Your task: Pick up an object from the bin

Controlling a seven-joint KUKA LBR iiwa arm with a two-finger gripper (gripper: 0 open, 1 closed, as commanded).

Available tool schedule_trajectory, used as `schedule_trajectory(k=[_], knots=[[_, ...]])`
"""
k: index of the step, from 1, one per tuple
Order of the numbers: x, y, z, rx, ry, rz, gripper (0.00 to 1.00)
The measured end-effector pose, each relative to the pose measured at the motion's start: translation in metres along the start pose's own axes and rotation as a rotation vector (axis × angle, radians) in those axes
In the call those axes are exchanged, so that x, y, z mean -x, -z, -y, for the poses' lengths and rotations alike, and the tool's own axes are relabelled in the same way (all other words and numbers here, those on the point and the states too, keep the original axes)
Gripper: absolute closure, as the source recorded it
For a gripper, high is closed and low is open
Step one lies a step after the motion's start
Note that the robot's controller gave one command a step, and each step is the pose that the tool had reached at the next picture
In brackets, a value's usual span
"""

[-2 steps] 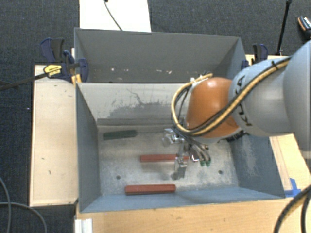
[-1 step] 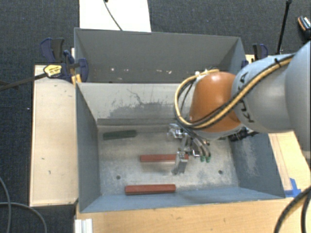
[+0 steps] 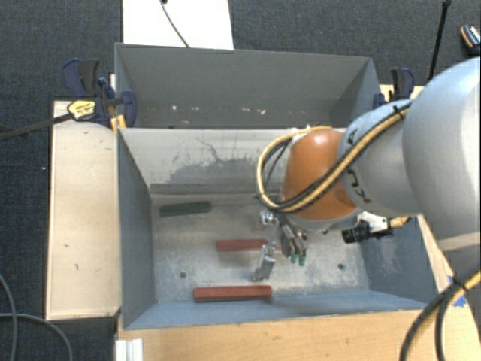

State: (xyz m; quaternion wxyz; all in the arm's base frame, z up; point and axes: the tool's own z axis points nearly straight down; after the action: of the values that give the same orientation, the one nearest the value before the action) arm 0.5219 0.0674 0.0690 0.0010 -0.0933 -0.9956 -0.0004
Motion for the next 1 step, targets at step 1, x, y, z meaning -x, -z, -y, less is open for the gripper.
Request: schedule_trajectory(k=[1], knots=[[0.0002,0.0002,-0.0002,0.000,-0.001,0.001,0.00]])
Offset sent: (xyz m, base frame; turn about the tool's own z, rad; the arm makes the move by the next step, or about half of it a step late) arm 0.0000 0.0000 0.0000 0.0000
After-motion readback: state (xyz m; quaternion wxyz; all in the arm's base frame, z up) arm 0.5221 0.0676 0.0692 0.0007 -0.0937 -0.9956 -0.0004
